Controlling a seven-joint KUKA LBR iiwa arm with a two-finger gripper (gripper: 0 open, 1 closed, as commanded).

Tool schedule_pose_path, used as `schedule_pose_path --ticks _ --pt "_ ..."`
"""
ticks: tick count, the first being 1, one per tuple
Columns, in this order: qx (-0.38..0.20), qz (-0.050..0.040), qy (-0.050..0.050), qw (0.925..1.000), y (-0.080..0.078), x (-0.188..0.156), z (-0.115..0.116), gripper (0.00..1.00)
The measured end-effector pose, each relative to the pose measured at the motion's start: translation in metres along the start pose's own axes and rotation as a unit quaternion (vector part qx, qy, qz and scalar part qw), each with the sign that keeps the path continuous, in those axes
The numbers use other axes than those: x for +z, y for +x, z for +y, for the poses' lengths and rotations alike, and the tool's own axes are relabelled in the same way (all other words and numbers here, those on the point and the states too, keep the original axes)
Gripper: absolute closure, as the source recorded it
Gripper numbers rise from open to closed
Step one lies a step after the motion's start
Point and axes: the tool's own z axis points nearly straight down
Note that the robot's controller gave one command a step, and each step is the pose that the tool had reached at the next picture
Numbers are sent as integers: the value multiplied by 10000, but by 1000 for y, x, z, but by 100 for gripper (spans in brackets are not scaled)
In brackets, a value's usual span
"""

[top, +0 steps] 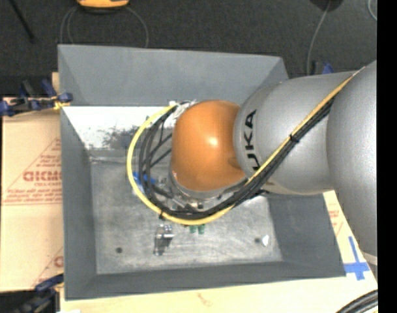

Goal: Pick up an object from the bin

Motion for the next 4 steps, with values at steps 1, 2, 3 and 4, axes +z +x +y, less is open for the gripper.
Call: schedule_pose_path --ticks 1,2,3,4 --pt "504 -53 -5 9987 -91 80 -23 0" --pt "399 -111 -23 9991 -85 93 -30 0" --pt "1526 -106 -43 9882 -72 93 -76 0" --pt "1547 -157 -42 9878 -74 90 -77 100"
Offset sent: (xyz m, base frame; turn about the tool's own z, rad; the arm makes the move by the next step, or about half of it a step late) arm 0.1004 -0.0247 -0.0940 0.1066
